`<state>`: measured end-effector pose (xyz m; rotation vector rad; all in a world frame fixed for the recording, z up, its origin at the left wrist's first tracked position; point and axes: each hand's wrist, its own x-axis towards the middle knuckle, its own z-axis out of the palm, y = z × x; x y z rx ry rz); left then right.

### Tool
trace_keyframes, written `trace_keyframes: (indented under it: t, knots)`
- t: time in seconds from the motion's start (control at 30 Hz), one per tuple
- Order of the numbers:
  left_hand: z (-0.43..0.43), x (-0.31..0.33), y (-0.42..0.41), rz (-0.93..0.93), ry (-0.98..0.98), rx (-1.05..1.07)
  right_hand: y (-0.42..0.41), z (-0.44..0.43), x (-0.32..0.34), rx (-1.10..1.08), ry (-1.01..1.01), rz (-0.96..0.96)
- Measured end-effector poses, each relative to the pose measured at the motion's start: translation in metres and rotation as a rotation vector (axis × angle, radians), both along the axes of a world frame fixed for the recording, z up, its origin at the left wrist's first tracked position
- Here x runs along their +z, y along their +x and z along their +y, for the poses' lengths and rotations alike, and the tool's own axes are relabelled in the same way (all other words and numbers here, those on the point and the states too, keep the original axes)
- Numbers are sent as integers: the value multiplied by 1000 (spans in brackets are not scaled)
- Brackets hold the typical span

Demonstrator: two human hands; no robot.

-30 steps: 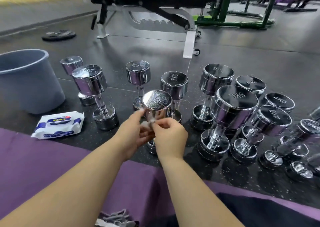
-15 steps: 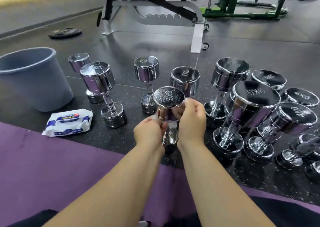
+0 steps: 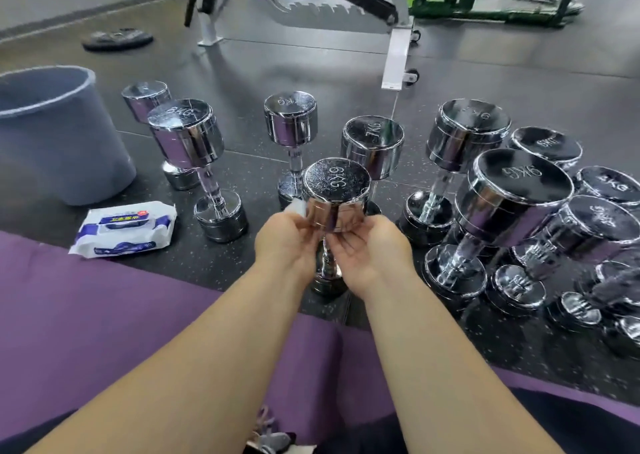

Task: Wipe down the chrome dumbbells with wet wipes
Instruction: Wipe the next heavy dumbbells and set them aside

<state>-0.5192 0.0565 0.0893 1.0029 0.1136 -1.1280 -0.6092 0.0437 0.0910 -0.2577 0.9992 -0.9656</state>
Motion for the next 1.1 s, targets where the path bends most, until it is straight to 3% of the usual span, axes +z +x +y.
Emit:
trace_keyframes:
  t: [0.13,0.27,0.43,0.57,0.83,0.93,1.0,1.1]
  knots:
    - [10,2,-4,54,-1,-101,-7,-1,3,-42,24,-11]
    - [4,7,3,23,-49,44,-10,-3,6,-17,39,22]
    - [1,8,-1,-11,-19,-46,-4,-9,6,-32,1,26]
    - [-2,-4,2,-46,-34,16,1,-15,6,-49,-32,55]
    - [14,5,-9,48,28,-136,3,-13,7,-81,-24,8]
    - [14,8,-4,45,25,-30,0,-9,6,-45,-13,-13]
    - [15,6,-3,8,22,34,2,-3,6,39,-41,19]
    - [23,1,-8,-177,45,-148,1,3,7,66,-41,-16]
